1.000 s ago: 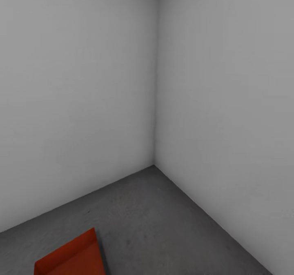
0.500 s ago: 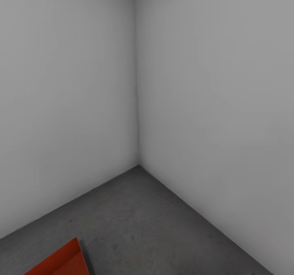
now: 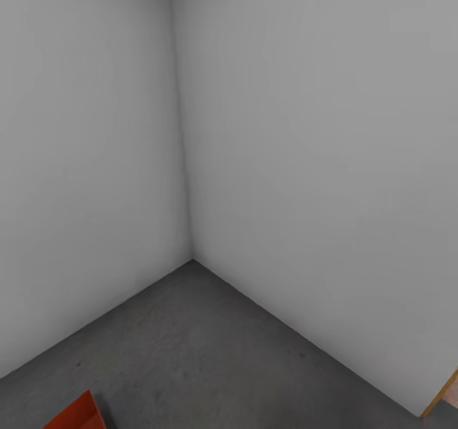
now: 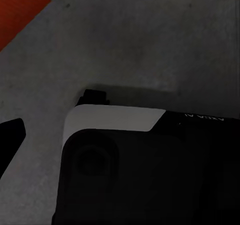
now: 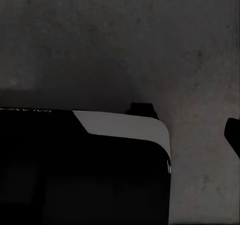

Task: Move the two storage containers from the living room to the garage. In the garage, place one container on the floor and stack the other container on top of it (either order is fine).

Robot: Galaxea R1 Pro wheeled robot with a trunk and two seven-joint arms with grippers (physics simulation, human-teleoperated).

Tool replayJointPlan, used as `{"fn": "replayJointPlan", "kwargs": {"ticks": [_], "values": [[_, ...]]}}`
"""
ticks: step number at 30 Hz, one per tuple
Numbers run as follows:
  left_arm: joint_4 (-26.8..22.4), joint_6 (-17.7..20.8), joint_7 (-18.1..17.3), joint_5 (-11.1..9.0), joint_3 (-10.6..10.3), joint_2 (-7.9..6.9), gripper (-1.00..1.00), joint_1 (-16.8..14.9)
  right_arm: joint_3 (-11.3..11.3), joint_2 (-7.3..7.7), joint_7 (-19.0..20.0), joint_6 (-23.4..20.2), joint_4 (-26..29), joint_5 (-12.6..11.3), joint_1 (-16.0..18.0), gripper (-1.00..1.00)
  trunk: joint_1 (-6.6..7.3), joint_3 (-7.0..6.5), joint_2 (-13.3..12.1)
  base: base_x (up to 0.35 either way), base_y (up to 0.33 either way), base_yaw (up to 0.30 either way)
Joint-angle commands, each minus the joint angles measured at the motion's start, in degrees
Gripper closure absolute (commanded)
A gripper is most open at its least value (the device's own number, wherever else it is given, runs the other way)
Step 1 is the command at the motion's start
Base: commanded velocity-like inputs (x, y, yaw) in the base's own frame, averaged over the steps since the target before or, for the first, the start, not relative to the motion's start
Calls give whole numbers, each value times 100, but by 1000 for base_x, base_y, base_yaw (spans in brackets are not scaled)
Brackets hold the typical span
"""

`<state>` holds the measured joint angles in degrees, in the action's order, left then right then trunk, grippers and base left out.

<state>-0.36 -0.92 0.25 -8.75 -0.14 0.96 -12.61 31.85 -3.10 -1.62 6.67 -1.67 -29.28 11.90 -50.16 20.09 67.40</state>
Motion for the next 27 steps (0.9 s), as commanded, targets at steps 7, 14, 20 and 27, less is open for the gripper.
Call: {"fn": "replayJointPlan", "kwargs": {"ticks": [7,14,20,27], "values": [[7,-681,9,-87,-8,-15,-100,216,33,15,-5,82,-24,-122,-161,-100,0,6,4,0,0,-288],[0,-935,32,-106,-3,-17,-100,256,37,62,-9,173,-19,-221,-219,-100,0,2,4,0,0,-277],[-6,-952,79,-88,-11,-60,-100,259,40,96,-74,139,-18,-213,-223,-100,0,-6,4,0,0,-83],[-31,-955,88,-60,-20,-85,-100,259,42,99,-86,173,-18,-217,-224,-100,0,-7,4,0,0,-26]]}}
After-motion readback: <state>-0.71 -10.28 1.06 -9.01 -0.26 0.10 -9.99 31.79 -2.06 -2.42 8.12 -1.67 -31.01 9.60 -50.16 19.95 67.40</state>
